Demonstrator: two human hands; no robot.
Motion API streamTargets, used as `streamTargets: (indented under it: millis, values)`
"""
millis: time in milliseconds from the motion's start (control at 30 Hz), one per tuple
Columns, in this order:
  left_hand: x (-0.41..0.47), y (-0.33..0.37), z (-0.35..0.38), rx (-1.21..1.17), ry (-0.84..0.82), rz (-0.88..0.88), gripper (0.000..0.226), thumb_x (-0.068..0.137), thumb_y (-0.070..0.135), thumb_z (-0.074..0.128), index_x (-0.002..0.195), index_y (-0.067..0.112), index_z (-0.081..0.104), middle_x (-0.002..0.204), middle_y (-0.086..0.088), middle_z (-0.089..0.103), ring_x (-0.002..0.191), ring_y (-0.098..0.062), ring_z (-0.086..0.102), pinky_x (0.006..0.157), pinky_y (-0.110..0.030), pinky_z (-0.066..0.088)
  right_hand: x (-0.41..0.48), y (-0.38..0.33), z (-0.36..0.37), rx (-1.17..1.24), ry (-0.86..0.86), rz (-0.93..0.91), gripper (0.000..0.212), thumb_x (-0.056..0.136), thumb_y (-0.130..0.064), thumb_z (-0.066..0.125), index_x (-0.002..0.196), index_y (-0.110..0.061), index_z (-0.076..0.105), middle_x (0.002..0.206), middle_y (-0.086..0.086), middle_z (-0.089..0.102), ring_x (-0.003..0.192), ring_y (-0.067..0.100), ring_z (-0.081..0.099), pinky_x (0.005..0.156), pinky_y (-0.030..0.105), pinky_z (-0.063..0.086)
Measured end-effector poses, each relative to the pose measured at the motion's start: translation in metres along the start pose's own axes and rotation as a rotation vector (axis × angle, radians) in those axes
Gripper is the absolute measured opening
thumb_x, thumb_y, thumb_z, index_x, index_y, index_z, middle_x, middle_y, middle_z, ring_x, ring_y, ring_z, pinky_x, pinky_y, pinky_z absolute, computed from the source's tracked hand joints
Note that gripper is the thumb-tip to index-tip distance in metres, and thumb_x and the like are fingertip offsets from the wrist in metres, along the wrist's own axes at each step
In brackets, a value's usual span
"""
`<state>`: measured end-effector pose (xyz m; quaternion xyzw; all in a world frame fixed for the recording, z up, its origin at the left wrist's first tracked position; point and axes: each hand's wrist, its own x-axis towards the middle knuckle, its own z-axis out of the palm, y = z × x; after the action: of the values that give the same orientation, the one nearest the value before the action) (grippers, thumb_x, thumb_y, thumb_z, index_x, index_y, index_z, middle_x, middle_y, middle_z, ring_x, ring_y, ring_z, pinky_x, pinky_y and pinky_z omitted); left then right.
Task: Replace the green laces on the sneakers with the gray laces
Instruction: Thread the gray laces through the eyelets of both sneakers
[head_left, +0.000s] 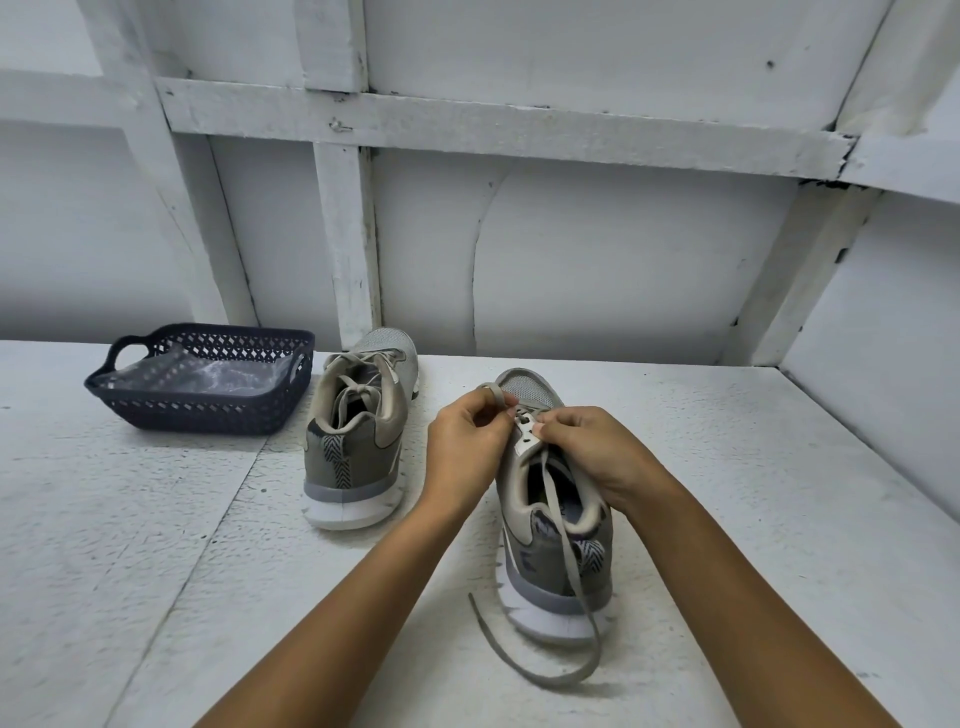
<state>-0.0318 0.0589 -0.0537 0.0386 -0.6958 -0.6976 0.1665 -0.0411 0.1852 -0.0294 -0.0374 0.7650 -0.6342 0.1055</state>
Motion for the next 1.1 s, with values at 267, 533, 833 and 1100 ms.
streamTargets:
  millis: [267, 533, 833, 1100]
  values:
    - [-0.004, 0.004, 0.000, 0.270, -0.033, 0.202, 0.011, 0.085, 0.007, 0.063, 0.084, 0.017, 0.067, 0.082, 0.009, 0.068, 0.083, -0.010, 0.064, 0.082, -0.023, 0.050, -0.002, 0.000, 0.001, -0.054, -0.003, -0.022, 0.015, 0.092, -0.004, 0.052, 0.083, 0.000, 0.064, 0.068, 0.005, 0.061, 0.064, 0.014, 0.057, 0.069, 0.027, 0.047]
    - [0.002, 0.008, 0.000, 0.425, -0.143, 0.212, 0.015, 0.085, 0.004, 0.059, 0.088, 0.011, 0.072, 0.093, -0.001, 0.065, 0.084, -0.010, 0.059, 0.082, -0.019, 0.045, -0.001, 0.003, 0.001, -0.094, 0.030, -0.028, 0.026, 0.095, -0.013, 0.048, 0.079, -0.009, 0.068, 0.076, 0.007, 0.066, 0.074, 0.017, 0.061, 0.080, 0.035, 0.049]
    - [-0.012, 0.009, -0.001, 0.420, -0.184, 0.137, 0.024, 0.092, 0.029, 0.057, 0.099, 0.012, 0.072, 0.103, 0.001, 0.054, 0.104, -0.007, 0.050, 0.092, -0.019, 0.037, -0.002, 0.002, 0.003, -0.370, 0.080, -0.182, 0.019, 0.087, -0.007, 0.056, 0.074, -0.007, 0.070, 0.074, 0.013, 0.067, 0.069, 0.016, 0.059, 0.062, 0.025, 0.044]
    - [-0.017, -0.011, 0.005, 0.402, -0.115, 0.149, 0.024, 0.095, 0.029, 0.046, 0.083, 0.013, 0.059, 0.085, -0.002, 0.058, 0.091, -0.021, 0.052, 0.071, -0.024, 0.033, -0.006, 0.001, 0.002, -0.403, 0.263, -0.246, 0.010, 0.092, -0.013, 0.052, 0.085, -0.014, 0.057, 0.102, 0.008, 0.054, 0.084, 0.014, 0.052, 0.071, 0.016, 0.033]
